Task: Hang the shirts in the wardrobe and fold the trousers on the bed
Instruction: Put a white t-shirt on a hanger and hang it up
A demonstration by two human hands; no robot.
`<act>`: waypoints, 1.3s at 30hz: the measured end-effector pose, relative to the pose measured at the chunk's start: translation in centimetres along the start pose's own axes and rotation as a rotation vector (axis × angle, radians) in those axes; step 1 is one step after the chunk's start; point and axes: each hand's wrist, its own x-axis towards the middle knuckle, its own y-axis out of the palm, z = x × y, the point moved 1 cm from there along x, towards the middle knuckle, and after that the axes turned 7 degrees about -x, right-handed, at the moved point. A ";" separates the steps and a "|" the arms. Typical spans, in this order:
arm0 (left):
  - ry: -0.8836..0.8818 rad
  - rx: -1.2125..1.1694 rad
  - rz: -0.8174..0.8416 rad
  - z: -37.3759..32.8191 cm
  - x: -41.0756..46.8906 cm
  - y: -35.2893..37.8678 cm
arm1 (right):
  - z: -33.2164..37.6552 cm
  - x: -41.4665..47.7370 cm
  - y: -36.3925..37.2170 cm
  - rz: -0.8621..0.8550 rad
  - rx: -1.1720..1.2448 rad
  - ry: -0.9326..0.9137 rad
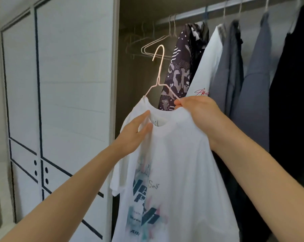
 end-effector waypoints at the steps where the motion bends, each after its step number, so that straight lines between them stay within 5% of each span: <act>1: 0.017 -0.041 0.041 -0.2 0.3 -0.4 | 0.5 0.7 0.4 -0.014 0.002 -0.005; 10: 0.267 -0.368 0.378 -2.8 2.3 -4.6 | 4.0 8.6 6.6 -0.201 -0.161 -0.068; 19: 0.299 -0.318 0.361 -1.4 10.1 -9.6 | 7.5 19.1 12.7 -0.362 -0.187 -0.161; 27: 0.354 -0.060 0.037 2.9 17.0 -7.2 | 7.5 26.7 13.9 -0.528 -0.267 -0.306; 39: 0.312 -0.176 -0.200 1.4 27.3 -3.0 | 9.6 37.8 9.6 -0.757 -0.614 -0.345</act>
